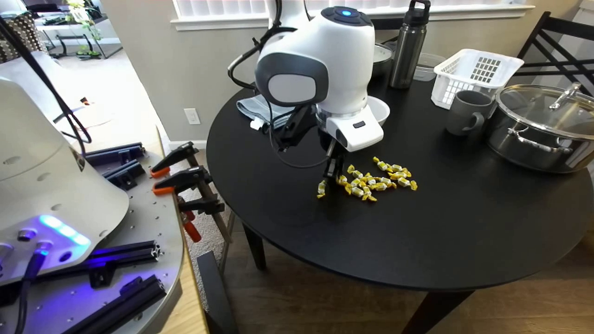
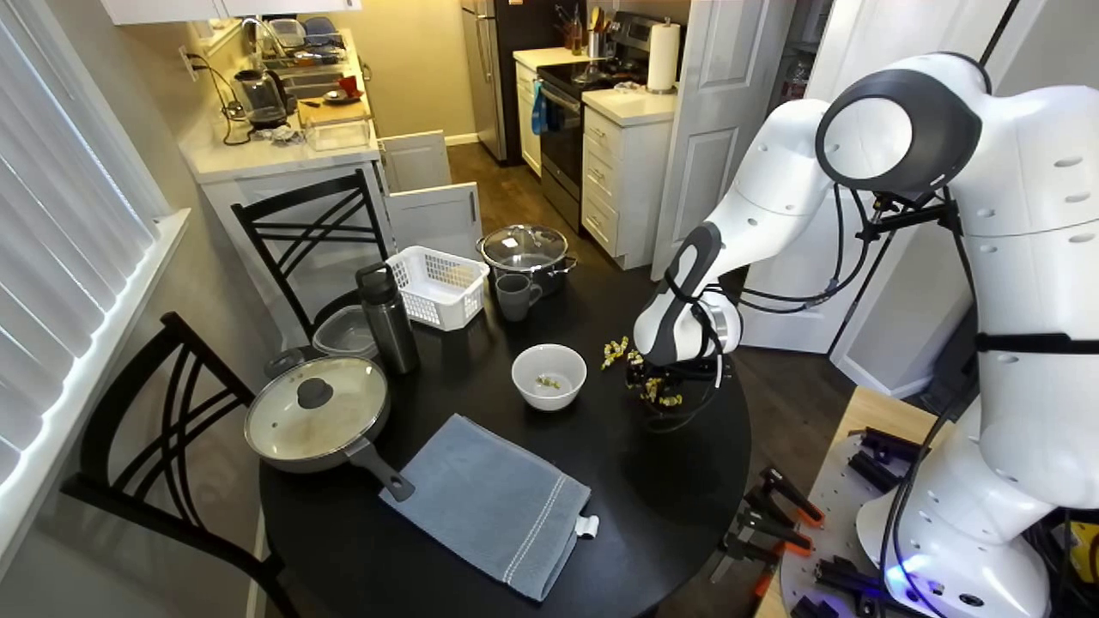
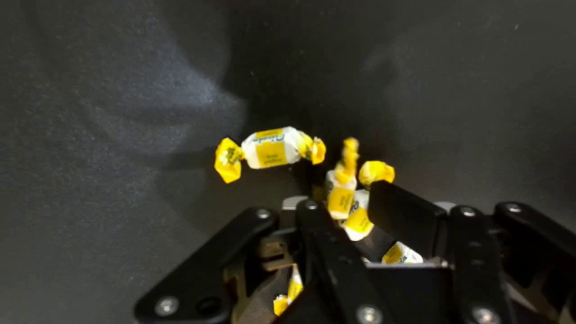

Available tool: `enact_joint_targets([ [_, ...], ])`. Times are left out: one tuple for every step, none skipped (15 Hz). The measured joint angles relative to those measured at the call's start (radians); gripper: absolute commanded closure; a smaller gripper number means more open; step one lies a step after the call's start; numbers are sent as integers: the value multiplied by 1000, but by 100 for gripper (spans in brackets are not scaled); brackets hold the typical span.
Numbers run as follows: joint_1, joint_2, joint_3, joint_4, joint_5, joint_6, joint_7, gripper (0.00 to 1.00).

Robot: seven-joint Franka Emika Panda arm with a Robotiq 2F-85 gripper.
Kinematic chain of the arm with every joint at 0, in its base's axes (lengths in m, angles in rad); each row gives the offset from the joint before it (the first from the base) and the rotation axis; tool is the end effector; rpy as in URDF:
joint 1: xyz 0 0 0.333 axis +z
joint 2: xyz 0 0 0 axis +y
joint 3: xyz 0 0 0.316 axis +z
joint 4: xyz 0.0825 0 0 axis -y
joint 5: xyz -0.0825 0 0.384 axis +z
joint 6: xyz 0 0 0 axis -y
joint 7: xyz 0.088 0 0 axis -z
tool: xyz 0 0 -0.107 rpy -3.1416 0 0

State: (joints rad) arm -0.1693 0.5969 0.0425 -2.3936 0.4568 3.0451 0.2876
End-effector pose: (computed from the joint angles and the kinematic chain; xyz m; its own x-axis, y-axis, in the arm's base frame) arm 0.4632 -0.0907 0.0770 0.6400 -0.7683 0.0029 -0.7649 -0.6375 -0.0926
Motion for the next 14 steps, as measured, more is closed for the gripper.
enact_joint_targets([
  [-4, 0, 0, 0, 0, 0, 0, 99],
  [-7, -1, 1, -1, 0, 0, 0, 100],
  [-11, -1, 3, -1, 0, 0, 0, 100],
  [-14, 0, 5, -1, 0, 0, 0, 100],
  [-18, 1, 9, -1, 0, 0, 0, 99],
  [-25, 1, 16, -1, 0, 0, 0, 99],
  [-32, 1, 25, 0, 0, 0, 0, 99],
  [-40, 1, 37, 0, 0, 0, 0, 99],
  [-51, 0, 51, 0, 0, 1, 0, 99],
  [-62, 0, 66, 0, 0, 3, -1, 99],
  [-74, -2, 82, 0, 0, 8, -2, 99],
  [-87, -4, 98, 0, 0, 15, -2, 99],
  [-101, -8, 115, -1, 0, 25, -4, 99],
  [-117, -14, 133, -3, 0, 34, -5, 72],
])
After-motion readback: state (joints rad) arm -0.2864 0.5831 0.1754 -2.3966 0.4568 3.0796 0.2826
